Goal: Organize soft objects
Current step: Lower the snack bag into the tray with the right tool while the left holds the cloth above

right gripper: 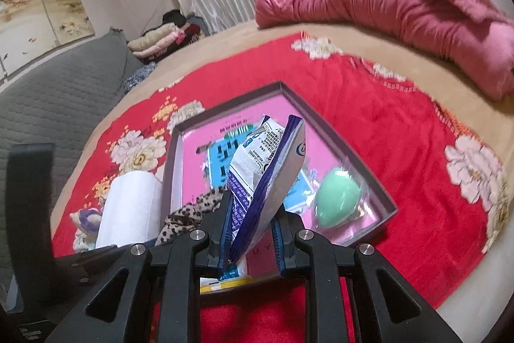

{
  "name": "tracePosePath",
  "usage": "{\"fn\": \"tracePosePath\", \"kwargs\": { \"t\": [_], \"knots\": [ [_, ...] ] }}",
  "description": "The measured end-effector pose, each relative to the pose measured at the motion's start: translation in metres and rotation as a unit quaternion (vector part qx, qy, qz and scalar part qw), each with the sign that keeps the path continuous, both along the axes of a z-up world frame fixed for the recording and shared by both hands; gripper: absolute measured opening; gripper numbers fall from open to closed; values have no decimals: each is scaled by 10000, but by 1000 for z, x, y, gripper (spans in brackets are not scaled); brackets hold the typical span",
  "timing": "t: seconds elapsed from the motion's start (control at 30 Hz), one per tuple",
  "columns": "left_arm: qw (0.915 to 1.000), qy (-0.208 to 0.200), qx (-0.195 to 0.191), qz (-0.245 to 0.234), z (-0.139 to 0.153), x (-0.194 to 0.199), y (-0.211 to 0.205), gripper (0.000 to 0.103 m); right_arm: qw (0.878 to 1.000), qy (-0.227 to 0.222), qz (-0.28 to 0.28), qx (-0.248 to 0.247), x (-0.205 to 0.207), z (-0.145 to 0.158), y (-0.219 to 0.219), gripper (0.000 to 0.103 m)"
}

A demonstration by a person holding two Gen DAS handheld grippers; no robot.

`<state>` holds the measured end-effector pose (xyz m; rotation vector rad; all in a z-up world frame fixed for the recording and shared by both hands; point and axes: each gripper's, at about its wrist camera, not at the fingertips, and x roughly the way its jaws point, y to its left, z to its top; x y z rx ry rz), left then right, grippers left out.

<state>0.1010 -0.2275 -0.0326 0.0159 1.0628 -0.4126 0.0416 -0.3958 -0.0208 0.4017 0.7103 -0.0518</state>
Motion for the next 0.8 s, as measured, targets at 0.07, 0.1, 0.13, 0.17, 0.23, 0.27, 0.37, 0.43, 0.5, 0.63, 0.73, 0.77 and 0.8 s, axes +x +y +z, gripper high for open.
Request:
{"fn": "tracePosePath", "kwargs": {
  "t": [0.07, 0.1, 0.13, 0.17, 0.23, 0.27, 0.37, 0.43, 0.5, 0.63, 0.73, 0.77, 0.8],
  "knots": [
    [10000, 17, -21, 1, 0, 1, 0, 13, 10000, 62, 26, 35, 2, -2, 0, 22],
    [10000, 21, -31, -2, 0, 1, 1, 13, 9999, 97, 35, 27, 3, -4, 0, 22],
    [10000, 25, -32, -6, 0, 1, 1, 13, 9999, 139, 38, 7, 4, -5, 1, 22],
    [10000, 30, -40, -13, 0, 1, 1, 13, 9998, 186, 57, 3, 6, -6, 2, 22],
    [10000, 38, -51, -18, 0, 1, 1, 13, 9995, 296, 72, 0, 9, -10, 2, 22],
    [10000, 48, -68, -16, 0, 1, 1, 13, 9994, 345, 73, 15, 10, -12, 2, 22],
    [9999, 68, -106, -15, 0, 1, 2, 13, 9984, 548, 47, 126, 15, -20, -1, 23],
    [9999, 96, -130, -18, 0, 1, 2, 13, 9976, 655, -19, 228, 16, -25, -6, 23],
    [9999, 101, -127, -21, -1, 1, 2, 13, 9968, 729, -74, 312, 17, -28, -8, 24],
    [9999, 99, -128, -27, -1, 0, 2, 13, 9947, 917, -206, 418, 18, -35, -14, 25],
    [9999, 96, -118, -32, -1, 0, 1, 13, 9942, 967, -254, 400, 18, -37, -14, 25],
    [9999, 91, -118, -33, -1, 0, 1, 13, 9940, 988, -267, 379, 18, -38, -14, 25],
    [9999, 90, -116, -33, -1, -1, 1, 13, 9938, 1009, -283, 363, 18, -38, -14, 26]
  ]
}}
